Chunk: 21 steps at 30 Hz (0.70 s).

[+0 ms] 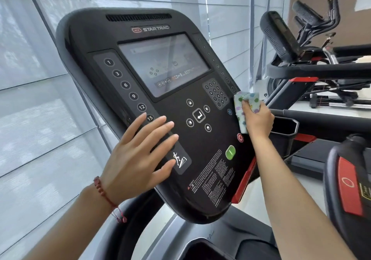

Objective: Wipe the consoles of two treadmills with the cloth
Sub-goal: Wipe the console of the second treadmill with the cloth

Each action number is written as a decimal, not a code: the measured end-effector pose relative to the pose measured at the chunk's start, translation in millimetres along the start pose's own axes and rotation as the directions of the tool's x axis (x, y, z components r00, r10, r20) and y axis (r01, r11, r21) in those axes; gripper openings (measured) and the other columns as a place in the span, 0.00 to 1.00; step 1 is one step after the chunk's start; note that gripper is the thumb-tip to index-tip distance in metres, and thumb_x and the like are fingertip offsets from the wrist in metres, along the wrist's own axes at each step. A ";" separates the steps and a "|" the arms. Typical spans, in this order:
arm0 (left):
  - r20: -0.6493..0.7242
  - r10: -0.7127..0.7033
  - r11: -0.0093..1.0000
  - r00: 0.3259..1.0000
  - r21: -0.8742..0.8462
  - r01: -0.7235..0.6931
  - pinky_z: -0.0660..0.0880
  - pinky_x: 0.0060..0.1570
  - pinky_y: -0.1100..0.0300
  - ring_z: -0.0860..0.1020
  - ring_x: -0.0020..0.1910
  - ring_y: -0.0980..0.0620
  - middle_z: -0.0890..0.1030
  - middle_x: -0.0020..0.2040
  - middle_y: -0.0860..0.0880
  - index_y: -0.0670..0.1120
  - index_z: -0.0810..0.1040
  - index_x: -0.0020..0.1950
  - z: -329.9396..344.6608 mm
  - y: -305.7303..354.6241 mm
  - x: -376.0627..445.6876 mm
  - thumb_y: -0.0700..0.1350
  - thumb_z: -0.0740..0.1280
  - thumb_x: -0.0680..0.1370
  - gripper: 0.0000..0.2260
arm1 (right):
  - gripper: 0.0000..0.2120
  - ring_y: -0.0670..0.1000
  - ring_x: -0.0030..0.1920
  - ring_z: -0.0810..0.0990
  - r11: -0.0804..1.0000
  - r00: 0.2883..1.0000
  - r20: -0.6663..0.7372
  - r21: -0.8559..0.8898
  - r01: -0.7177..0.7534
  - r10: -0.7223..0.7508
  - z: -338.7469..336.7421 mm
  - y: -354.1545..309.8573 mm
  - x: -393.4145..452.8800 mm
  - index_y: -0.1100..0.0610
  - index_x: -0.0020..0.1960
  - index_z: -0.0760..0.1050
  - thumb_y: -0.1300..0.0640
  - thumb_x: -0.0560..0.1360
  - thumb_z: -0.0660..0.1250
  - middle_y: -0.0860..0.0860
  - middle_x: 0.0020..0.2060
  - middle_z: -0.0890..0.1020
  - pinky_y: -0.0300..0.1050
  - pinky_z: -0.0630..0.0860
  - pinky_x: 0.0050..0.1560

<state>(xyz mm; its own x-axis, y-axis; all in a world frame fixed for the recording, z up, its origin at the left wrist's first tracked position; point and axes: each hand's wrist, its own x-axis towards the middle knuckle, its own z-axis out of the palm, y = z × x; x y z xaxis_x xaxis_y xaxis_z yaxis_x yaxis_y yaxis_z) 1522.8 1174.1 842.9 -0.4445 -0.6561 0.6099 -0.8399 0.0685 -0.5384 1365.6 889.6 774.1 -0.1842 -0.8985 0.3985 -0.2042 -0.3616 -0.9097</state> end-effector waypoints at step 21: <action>0.026 0.041 0.998 0.999 0.043 -0.042 0.67 0.62 0.45 0.76 0.61 0.44 0.80 0.58 0.42 0.41 0.82 0.52 17.3 20.5 -10.0 0.49 0.61 0.77 0.15 | 0.08 0.50 0.37 0.78 0.982 0.989 0.119 0.176 0.068 -0.090 -27.9 -12.6 -105.5 0.53 0.39 0.77 0.50 0.71 0.70 0.51 0.34 0.81 0.45 0.75 0.42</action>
<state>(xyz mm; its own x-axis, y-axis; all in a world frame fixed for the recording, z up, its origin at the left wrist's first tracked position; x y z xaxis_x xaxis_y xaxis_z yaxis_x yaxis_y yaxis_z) 1515.4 1169.0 815.7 -0.4699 -0.6721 0.5723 -0.8065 0.0633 -0.5879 1360.8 995.9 746.8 -0.0490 -0.8856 0.4620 -0.0444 -0.4601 -0.8867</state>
